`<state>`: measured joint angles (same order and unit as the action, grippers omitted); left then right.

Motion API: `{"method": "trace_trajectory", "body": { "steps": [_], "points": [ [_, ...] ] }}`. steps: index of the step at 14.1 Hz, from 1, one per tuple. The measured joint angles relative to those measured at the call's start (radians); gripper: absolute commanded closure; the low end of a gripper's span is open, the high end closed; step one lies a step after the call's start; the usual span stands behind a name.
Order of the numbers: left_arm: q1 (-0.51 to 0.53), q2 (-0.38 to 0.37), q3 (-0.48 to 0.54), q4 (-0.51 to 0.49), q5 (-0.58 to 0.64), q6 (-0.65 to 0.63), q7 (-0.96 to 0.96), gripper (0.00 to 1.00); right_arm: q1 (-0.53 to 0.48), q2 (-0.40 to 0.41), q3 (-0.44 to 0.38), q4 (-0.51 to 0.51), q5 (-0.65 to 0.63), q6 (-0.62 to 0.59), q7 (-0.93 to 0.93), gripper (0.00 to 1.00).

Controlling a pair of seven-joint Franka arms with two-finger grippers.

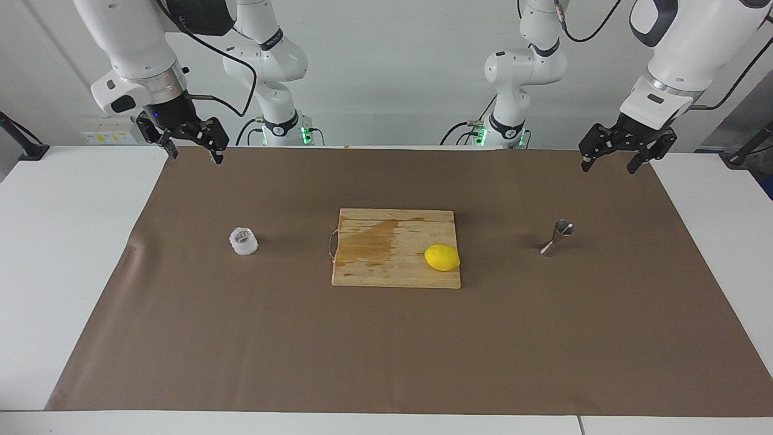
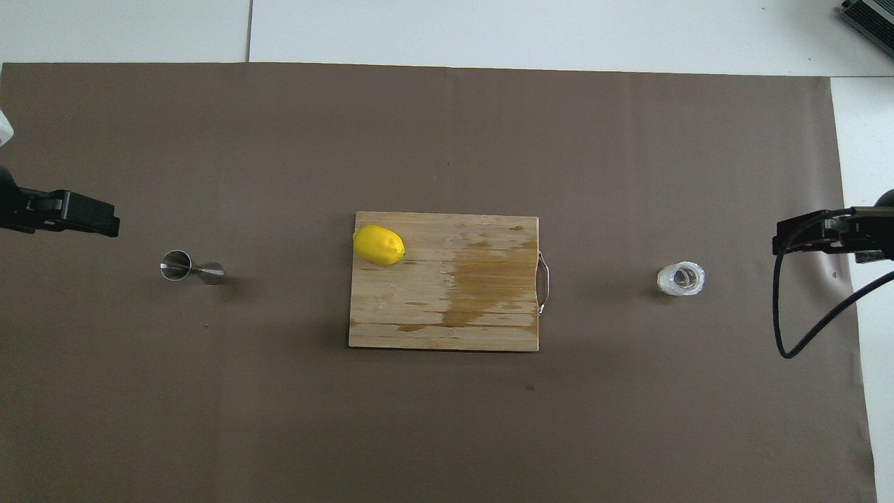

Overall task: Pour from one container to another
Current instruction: 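Move the left gripper toward the small steel cup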

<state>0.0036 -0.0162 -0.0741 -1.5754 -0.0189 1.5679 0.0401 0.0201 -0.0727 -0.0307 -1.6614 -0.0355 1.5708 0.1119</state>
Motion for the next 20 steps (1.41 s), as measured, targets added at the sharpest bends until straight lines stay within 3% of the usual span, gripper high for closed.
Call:
{"method": "trace_trajectory", "body": {
  "steps": [8,12,20],
  "points": [
    [0.0,-0.001,-0.001,-0.006,0.0,0.0,0.001,0.0,0.0,0.0,0.0,0.0,0.0,0.0,0.0,0.0],
    [0.002,-0.017,0.005,-0.054,0.0,0.007,-0.028,0.0,0.0,0.0,0.0,0.0,0.0,0.0,0.0,0.0],
    [0.021,-0.102,0.024,-0.335,0.0,0.197,-0.448,0.0,0.0,0.0,0.0,0.0,0.0,0.0,0.0,0.0]
  ]
}}
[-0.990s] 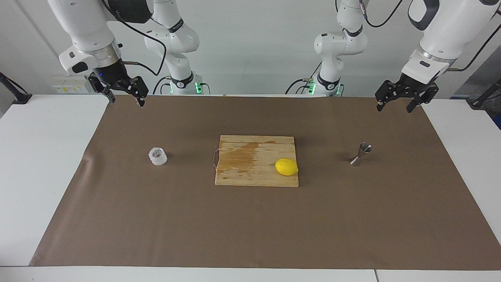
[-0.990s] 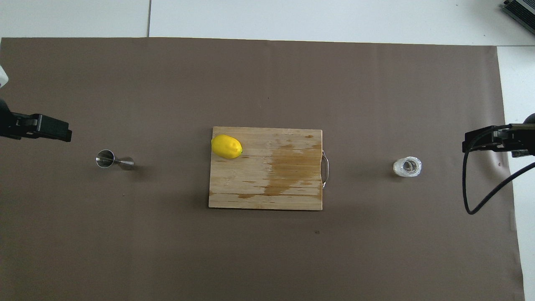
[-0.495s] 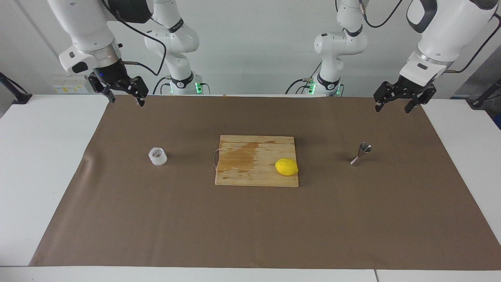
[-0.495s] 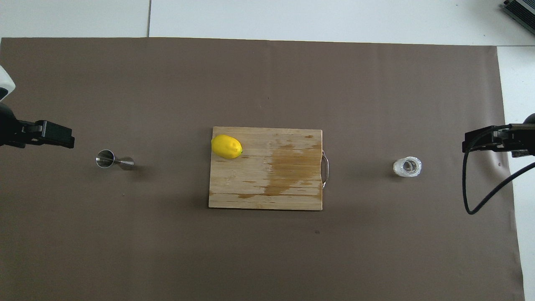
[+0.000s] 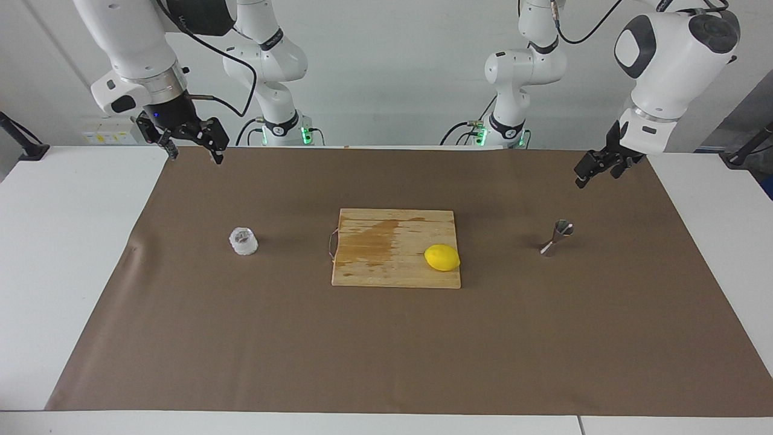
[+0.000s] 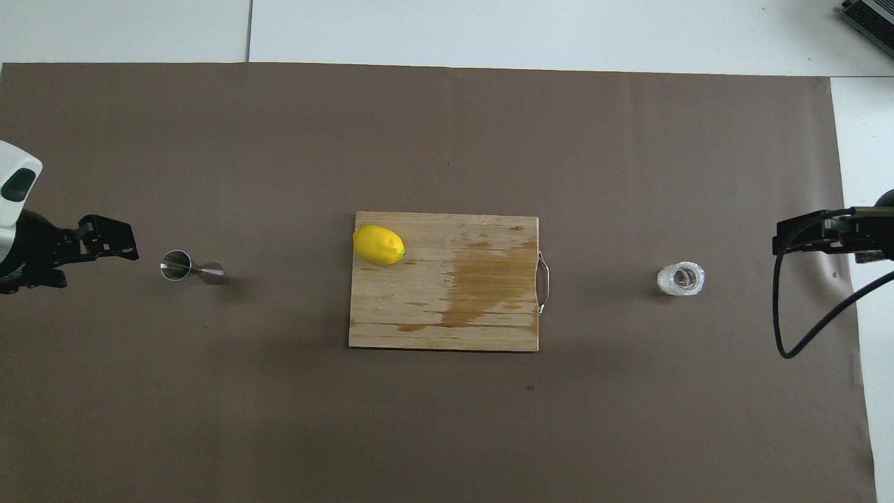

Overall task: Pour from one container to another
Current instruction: 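Move the left gripper toward the small steel cup, then close the left gripper around the steel cup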

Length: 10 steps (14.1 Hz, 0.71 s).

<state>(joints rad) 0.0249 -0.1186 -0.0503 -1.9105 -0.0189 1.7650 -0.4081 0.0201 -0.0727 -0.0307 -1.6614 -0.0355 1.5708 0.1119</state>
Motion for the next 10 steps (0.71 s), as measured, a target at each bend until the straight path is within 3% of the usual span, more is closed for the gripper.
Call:
{"method": "trace_trajectory", "body": {
  "steps": [5,10],
  "points": [
    [0.023,0.013,0.0,-0.114,-0.017,0.119,-0.312,0.0,0.0,0.0,0.0,0.0,0.0,0.0,0.0,0.0],
    [0.023,0.076,-0.002,-0.15,-0.098,0.266,-0.533,0.0,0.0,0.0,0.0,0.0,0.0,0.0,0.0,0.0]
  ]
}}
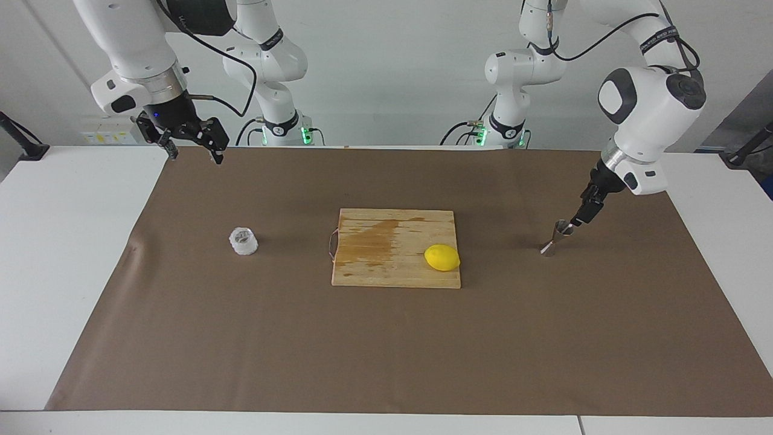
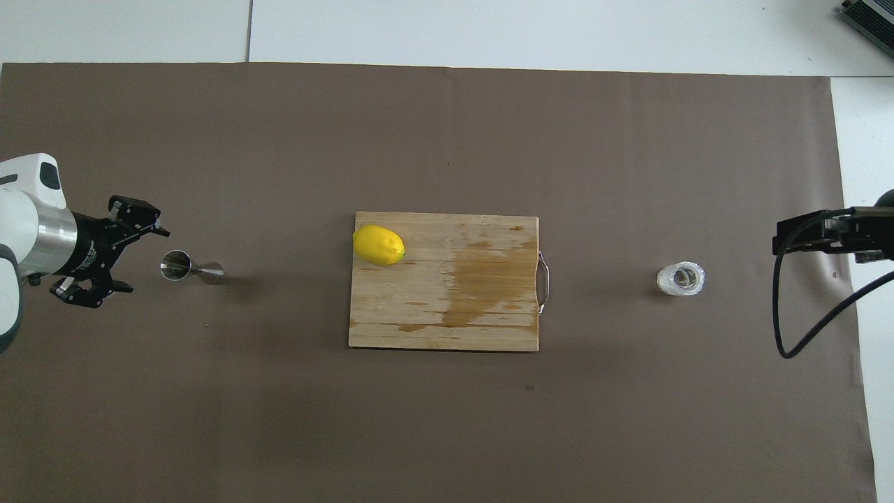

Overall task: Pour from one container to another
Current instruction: 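Close the left gripper around the steel cup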

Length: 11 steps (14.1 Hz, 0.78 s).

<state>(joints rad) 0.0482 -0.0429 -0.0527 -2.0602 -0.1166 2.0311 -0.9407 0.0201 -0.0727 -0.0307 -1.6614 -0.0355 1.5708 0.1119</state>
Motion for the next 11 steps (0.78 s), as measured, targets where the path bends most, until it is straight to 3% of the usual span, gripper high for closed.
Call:
{"method": "trace_trajectory", "body": {
  "steps": [11],
  "points": [
    [0.0,0.033,-0.002,-0.11,-0.031,0.175,-0.098,0.0,0.0,0.0,0.0,0.0,0.0,0.0,0.0,0.0]
  ]
}}
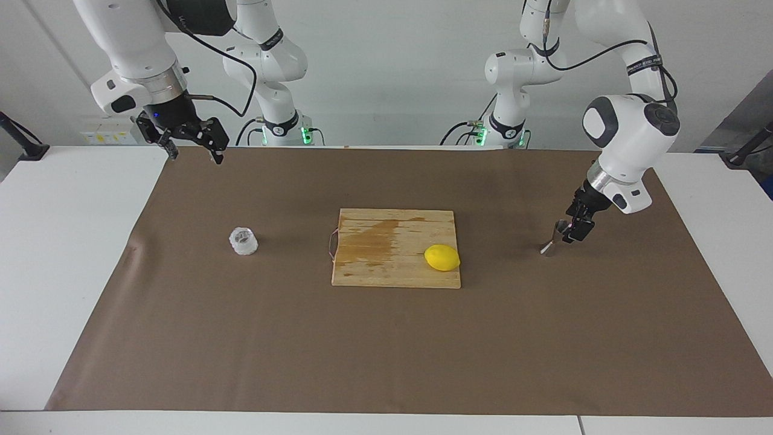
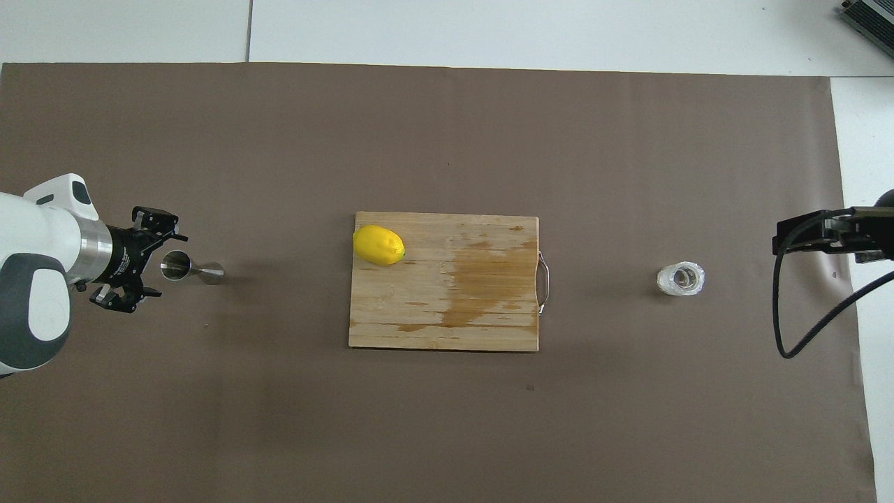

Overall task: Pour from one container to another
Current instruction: 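Close the left gripper around the steel cup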

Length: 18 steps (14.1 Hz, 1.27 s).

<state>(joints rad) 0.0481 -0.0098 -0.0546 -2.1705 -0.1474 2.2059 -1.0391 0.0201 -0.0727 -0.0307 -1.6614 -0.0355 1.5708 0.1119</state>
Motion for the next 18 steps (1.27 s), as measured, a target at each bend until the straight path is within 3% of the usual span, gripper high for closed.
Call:
{"method": "trace_trajectory", "body": {
  "steps": [12,14,18],
  "points": [
    [-0.001,0.037,-0.004,-0.014,-0.003,0.045,-0.043,0.01,0.0,0.0,0.0,0.0,0.0,0.0,0.0,0.0],
    [-0.001,0.037,-0.005,-0.021,-0.003,0.058,-0.052,0.09,0.0,0.0,0.0,0.0,0.0,0.0,0.0,0.0],
    [-0.001,0.037,-0.005,-0.029,-0.031,0.066,-0.056,0.14,0.0,0.0,0.0,0.0,0.0,0.0,0.0,0.0]
  ]
}}
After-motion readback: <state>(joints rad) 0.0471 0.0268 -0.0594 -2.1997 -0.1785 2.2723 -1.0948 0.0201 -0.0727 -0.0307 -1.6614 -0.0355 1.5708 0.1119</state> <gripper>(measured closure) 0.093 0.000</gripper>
